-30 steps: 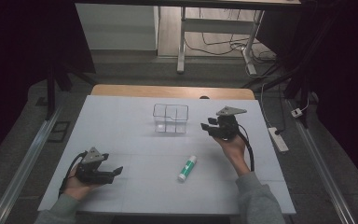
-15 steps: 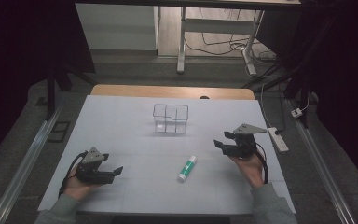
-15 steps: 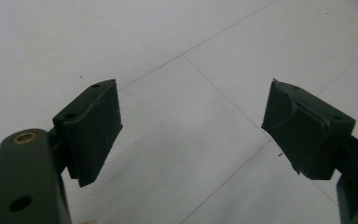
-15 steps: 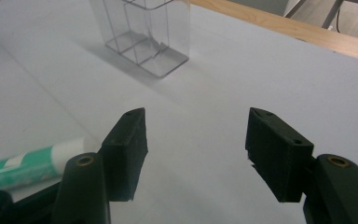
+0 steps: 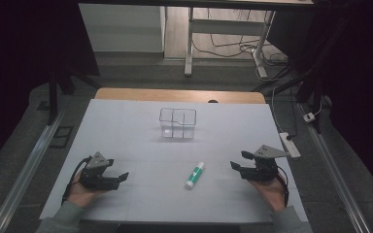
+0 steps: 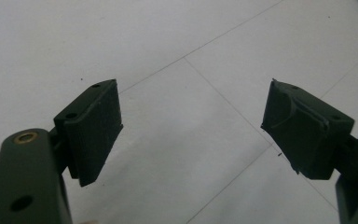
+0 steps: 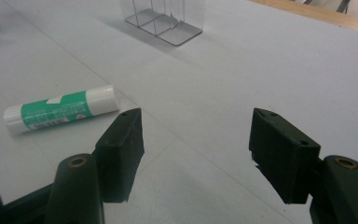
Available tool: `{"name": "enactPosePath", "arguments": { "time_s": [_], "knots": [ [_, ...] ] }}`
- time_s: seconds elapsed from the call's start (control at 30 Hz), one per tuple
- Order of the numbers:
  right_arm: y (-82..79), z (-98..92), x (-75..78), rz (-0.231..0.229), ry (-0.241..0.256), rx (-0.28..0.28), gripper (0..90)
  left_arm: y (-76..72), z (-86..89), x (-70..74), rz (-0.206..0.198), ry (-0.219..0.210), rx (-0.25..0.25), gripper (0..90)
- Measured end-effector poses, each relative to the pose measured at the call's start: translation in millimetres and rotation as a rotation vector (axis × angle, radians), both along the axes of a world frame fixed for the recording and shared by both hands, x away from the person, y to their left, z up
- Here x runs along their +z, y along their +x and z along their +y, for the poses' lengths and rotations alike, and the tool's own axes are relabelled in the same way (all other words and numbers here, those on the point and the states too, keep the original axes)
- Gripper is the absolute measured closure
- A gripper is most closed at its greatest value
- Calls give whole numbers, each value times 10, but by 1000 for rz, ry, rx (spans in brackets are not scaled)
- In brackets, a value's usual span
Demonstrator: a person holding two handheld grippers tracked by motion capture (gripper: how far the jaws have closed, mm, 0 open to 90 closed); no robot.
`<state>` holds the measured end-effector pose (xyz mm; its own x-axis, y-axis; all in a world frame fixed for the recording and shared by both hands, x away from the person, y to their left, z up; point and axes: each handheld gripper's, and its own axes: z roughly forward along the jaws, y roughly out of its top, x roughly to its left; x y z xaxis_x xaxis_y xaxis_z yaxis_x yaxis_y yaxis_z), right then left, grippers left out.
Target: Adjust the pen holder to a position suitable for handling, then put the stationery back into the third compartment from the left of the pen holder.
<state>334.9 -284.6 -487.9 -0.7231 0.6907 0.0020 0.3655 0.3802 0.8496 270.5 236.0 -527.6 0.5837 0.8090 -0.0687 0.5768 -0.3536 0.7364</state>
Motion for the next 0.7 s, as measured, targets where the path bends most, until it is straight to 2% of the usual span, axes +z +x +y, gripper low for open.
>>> {"name": "enactPosePath", "arguments": {
  "time_s": [0.23, 0.43, 0.53, 0.57, 0.63, 0.7],
  "knots": [
    [0, 25, 37, -18, -23, 57, 334, 4, -16, -4, 4, 2, -2, 191],
    [33, 110, 108, -21, -91, 142, 301, 1, -15, -6, 5, 5, -6, 191],
    [66, 184, 120, -11, -131, 186, 277, 1, -17, -5, 4, 5, -7, 191],
    [74, 245, 139, -15, -156, 214, 271, 2, -17, -5, 4, 5, -7, 191],
    [77, 276, 149, -14, -165, 230, 267, 2, -16, -6, 4, 6, -5, 191],
    [90, 335, 174, -21, -200, 265, 259, 0, -16, -6, 5, 8, -5, 191]
  ]
}}
